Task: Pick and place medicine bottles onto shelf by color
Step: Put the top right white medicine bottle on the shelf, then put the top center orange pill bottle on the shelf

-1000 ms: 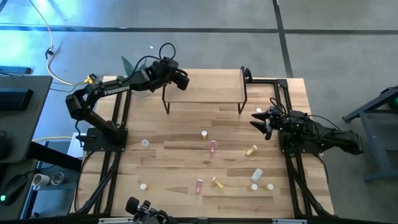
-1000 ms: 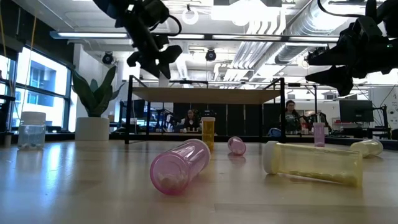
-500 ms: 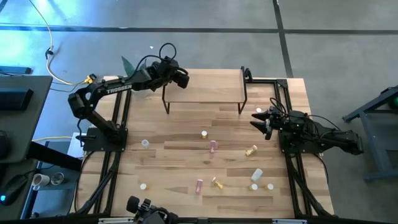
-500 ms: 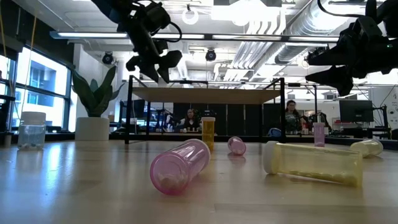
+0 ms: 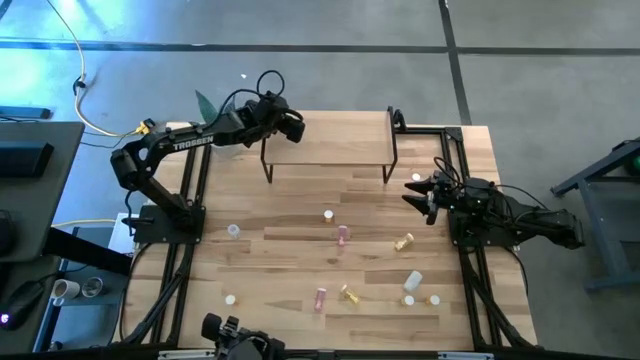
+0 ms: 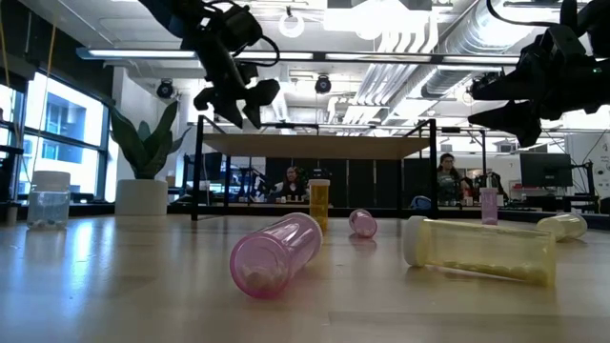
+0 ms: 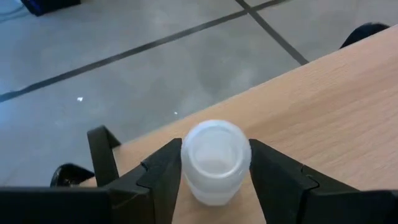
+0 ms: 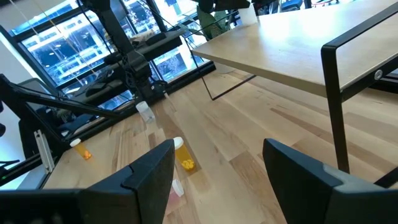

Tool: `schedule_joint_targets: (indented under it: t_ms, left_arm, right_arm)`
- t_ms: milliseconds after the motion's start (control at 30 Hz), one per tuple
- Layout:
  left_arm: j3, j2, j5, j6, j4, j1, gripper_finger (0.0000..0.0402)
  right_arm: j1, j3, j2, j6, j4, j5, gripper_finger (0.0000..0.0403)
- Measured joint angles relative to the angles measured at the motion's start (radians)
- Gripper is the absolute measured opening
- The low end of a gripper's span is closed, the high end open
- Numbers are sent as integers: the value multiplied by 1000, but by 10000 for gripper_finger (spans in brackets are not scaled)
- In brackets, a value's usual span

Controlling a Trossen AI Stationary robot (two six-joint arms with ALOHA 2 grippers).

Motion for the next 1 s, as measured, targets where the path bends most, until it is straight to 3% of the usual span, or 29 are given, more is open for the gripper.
schedule_joint_targets:
  t_ms: [367, 700, 833, 1000]
  left_arm:
    - [0, -14, -9, 7, 24, 4, 196]
    - [0, -125, 6, 87, 68, 4, 197]
    - [0, -197, 112, 95, 71, -8, 196]
    - [0, -278, 376, 104, 70, -46, 197]
  right_arm:
    - [0, 0, 0, 0, 0, 0, 236]
    - [0, 0, 0, 0, 0, 0, 236]
    - [0, 0, 0, 0, 0, 0, 236]
    - [0, 0, 0, 0, 0, 0, 236]
